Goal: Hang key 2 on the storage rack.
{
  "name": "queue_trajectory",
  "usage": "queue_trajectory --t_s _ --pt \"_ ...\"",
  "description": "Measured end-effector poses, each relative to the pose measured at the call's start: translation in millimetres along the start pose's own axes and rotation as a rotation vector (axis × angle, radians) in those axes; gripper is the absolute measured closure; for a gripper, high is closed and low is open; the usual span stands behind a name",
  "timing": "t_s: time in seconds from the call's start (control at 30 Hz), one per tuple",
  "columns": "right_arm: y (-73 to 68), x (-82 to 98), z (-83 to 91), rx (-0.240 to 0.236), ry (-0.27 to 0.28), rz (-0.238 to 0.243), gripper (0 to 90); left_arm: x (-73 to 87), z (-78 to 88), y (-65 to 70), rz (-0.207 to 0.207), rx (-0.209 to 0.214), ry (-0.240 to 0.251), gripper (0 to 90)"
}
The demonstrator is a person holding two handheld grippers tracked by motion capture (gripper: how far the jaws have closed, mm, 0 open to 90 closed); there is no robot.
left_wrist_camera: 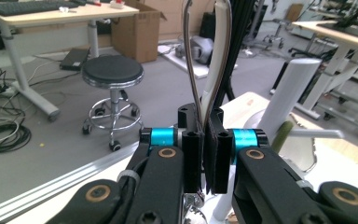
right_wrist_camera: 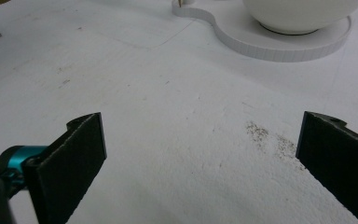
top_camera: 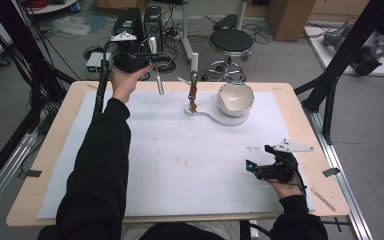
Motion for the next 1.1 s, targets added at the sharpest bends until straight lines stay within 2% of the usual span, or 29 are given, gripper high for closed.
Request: queue_trajectory --t_s 0.07,0.23,0.37,0.43,0.63,0.83,0.97,1.1 --pt "0.2 2.6 2.3 0.013 0.009 -0.002 0.6 1.3 -2.1 0.2 0.0 -0.007 -0.005 86.5" --pt "3.8 10.4 8.6 0.07 0.014 -0.004 0.6 -1.4 -9.1 6.6 -0.007 -0.069 0.022 86.5" --pt "5.3 13.2 10.3 0.072 0.021 -0.006 0.6 -0.8 -16.8 13.8 -0.017 -0.073 0.012 86.5" --pt "5.9 14.6 11.0 0.072 0.023 -0.009 0.6 0.1 -21.5 18.7 -0.01 -0.057 0.011 86.5" --pt "4.4 17.1 8.8 0.051 0.025 -0.013 0.6 6.5 -38.1 27.7 -0.022 -0.068 -0.011 86.4" --pt "4.6 13.4 7.4 0.05 0.045 -0.012 0.6 8.9 -55.9 36.1 -0.018 -0.064 0.003 86.4" --pt "8.9 14.8 8.8 0.068 0.05 -0.021 0.6 12.1 -61.2 46.9 -0.035 -0.051 -0.017 86.4" --pt "11.2 16.2 10.0 0.077 0.048 -0.03 0.6 12.1 -60.4 54.5 -0.026 -0.049 -0.014 86.4"
Point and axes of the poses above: each handheld gripper's, and its own axes: z roughly backward along the jaws, x roughly out of its underside, y roughly to its right, the point moved 5 cm from there along -z, roughly forward along the jaws, and after that the axes turned 1 degree about y, right-handed, at the moved point
